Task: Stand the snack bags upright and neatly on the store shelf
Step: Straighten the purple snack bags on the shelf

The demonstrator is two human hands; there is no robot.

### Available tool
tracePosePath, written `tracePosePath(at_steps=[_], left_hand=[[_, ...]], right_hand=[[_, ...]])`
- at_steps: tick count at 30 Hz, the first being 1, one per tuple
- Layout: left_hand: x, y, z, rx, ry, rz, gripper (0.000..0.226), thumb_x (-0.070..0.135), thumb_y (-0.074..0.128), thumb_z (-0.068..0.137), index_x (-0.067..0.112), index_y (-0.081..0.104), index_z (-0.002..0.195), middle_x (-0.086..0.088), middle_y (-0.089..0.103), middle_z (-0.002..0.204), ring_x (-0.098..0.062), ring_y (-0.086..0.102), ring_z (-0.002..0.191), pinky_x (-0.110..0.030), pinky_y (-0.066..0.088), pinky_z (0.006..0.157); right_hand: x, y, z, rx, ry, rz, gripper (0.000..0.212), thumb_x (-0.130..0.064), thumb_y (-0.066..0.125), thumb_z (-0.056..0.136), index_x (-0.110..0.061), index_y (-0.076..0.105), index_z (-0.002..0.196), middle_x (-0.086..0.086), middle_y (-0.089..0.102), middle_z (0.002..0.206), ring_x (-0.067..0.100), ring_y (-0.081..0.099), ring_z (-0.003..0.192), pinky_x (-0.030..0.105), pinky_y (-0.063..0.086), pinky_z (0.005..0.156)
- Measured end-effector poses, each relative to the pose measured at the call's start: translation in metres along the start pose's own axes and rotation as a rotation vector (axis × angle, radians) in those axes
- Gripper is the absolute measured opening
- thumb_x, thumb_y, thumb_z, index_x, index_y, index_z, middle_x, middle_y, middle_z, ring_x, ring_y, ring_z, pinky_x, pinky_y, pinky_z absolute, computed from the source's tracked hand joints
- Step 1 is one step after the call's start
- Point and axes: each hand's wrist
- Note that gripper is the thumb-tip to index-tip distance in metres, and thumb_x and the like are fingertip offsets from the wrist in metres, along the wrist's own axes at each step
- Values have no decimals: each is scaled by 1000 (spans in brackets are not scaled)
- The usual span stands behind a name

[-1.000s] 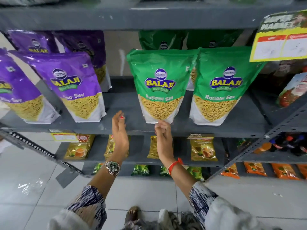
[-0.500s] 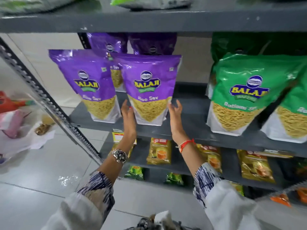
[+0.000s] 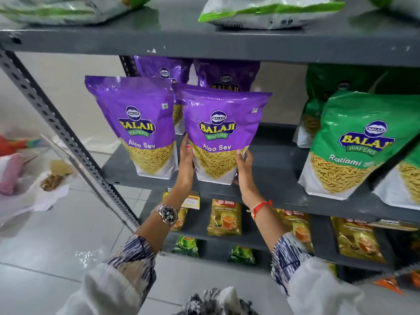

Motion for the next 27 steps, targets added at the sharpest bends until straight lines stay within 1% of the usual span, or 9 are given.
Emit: tracePosePath(at_steps=[1,3,5,8,13,17,21,23,27], left_hand=[[2,-1,-1,1,-1,7,52,43,32,94,30,21,143,-7,36,150,-27,39,135,-46,38,107],[6,-1,-2,5,-7,24,84,71,43,73,29,22,143,-7,37,149,-25,40,133,-45,38,106],[7,-2,-3,-3,-19,37,98,79,47,61,30,22,142,-5,36,148,-22,41,131,-44,39,105],[4,-2,-1,36,-16,28,60,51,33,88,29,22,143,-4,34,149,-22,39,132,-44,40,104],[-4,-7,-4,45,-10,52,46,34,27,97,28,23,143,-4,33,151,-21,38,134,-45,39,106],[-7,-11,-3,30,-40,69,47,36,24,98,30,20,144,-2,28,153,-22,34,137,-44,37,106],[-21,-24,-8,115,-46,146,48,37,29,97,27,21,144,-1,24,155,-21,28,141,-45,27,114],[-28,-31,-14,135,-10,193,48,37,31,97,28,24,143,2,25,155,-16,26,141,-48,24,117],[-32,-27,-28,134,171,283,46,36,36,95,32,30,140,13,30,148,-6,27,139,-35,24,117]], right_hand=[[1,2,0,0,0,-7,51,-55,43,78,-33,33,124,-17,58,105,0,59,95,22,49,72],[2,4,1,14,-3,-16,58,-55,44,79,-29,32,129,-16,58,105,1,60,95,21,49,71],[4,3,2,24,-4,-25,63,-55,44,79,-27,30,133,-17,58,105,0,60,94,20,49,71],[6,0,6,16,6,-37,63,-53,45,81,-27,27,136,-16,57,106,-1,59,94,19,48,70],[9,-2,8,19,-14,-33,61,-48,47,83,-25,27,136,-19,57,103,-6,63,86,13,50,67],[14,-2,7,49,-32,6,47,-36,46,94,-24,28,136,-18,58,104,-6,64,88,16,54,72],[19,-2,-4,154,-19,1,50,-37,48,93,-24,28,137,-25,52,101,-2,59,93,12,46,69],[22,-4,-12,206,-28,-23,50,-35,48,93,-21,29,137,-19,52,110,6,51,104,15,41,75],[21,-13,-30,258,-74,-93,46,-30,52,92,-21,38,134,5,43,141,16,42,128,30,38,102]])
Point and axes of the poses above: each hand's wrist, its own z-axis towards the middle knuckle, its own y-axis out of the palm, x = y × z
